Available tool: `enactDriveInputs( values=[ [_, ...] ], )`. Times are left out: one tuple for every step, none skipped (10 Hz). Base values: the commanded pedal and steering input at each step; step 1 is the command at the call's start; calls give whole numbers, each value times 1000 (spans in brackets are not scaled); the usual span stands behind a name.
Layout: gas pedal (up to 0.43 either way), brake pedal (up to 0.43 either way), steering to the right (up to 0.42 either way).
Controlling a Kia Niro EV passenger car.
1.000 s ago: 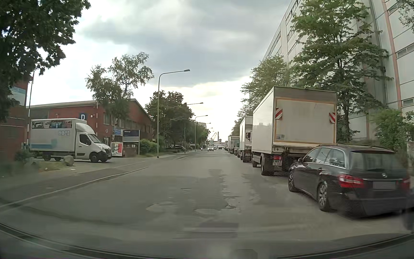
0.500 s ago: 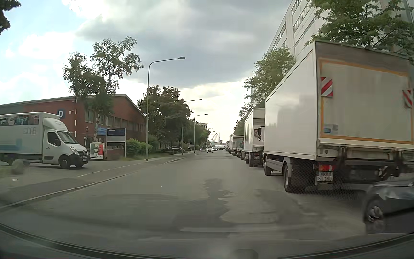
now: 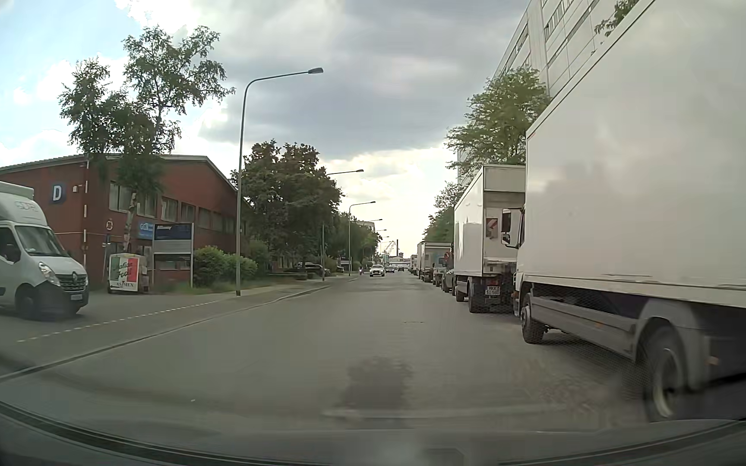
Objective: Follow the waypoints while adhering to traffic rules and regulations
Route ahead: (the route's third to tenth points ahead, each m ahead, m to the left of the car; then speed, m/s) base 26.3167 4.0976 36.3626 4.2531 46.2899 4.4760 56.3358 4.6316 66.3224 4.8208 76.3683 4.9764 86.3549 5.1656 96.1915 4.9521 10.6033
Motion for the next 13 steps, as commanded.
enactDriveInputs(
  values=[
    [87, 30, -3],
    [98, 30, -3],
    [67, 30, -1],
    [67, 30, -2],
    [79, 30, -1],
    [79, 30, 0],
    [79, 30, 0],
    [79, 30, 0],
    [79, 30, 1],
    [79, 30, 2],
    [79, 30, 2],
    [79, 30, 4],
    [79, 30, 5]
  ],
)
